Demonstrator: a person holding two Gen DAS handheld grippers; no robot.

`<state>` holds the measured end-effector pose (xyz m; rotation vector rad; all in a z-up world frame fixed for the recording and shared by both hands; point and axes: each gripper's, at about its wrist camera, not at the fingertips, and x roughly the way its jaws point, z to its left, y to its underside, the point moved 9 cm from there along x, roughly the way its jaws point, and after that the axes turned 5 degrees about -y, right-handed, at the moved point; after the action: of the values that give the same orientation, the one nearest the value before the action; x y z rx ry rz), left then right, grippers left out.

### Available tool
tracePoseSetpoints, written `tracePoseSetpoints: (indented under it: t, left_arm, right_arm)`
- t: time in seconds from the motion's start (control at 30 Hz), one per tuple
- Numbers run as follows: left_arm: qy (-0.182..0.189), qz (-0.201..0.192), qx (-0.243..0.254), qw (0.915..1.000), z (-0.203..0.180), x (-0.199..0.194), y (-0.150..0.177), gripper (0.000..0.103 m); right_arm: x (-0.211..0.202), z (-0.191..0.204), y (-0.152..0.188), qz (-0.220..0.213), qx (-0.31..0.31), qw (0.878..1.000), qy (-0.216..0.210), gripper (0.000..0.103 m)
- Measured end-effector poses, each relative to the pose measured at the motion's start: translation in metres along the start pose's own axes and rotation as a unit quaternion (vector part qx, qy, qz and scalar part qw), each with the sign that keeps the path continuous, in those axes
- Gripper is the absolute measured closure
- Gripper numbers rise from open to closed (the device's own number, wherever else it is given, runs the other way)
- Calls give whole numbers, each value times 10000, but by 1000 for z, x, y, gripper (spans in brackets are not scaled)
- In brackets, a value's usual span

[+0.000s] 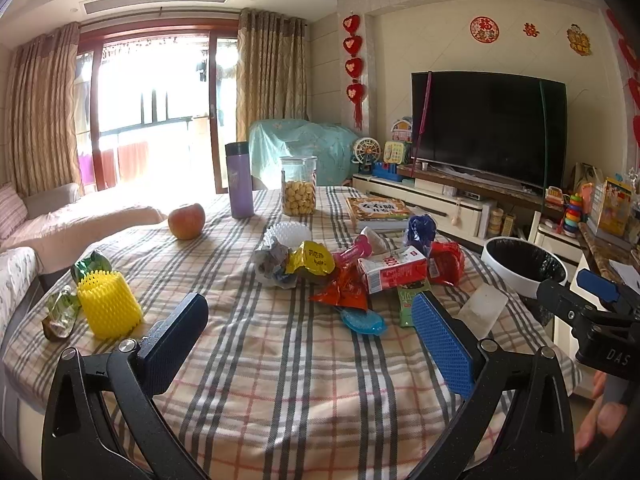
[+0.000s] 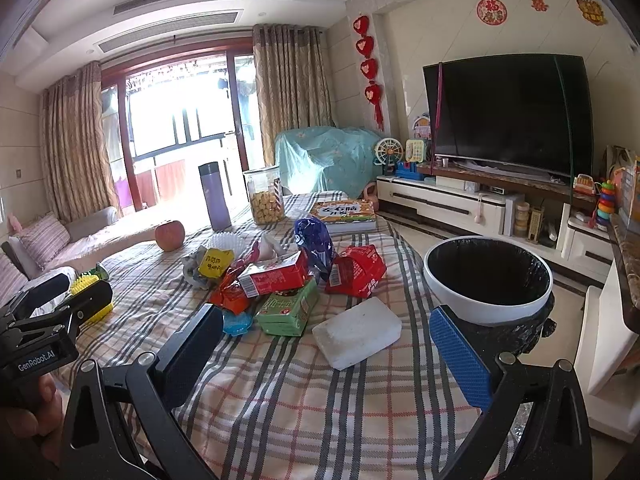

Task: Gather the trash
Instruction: 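Move both tools toward the cluttered items on the plaid cover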

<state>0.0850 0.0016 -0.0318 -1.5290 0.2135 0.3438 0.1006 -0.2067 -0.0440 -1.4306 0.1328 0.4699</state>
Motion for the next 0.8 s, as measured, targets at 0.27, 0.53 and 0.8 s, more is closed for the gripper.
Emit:
tracePoseSetpoints:
  t: [0.27,0.53,0.8]
  left_arm:
    - [-11,11,38,10000,-4,4,-2,0]
    - [21,27,-23,10000,-2,4,0,0]
    - [44,146,14,9999,-5,8,7,0]
  right_arm:
    - [0,0,0,1,10,10000,-4,0]
    - [1,-1,1,30,38,10000,-14,0]
    - [7,-7,8,145,131,9998,-12,0]
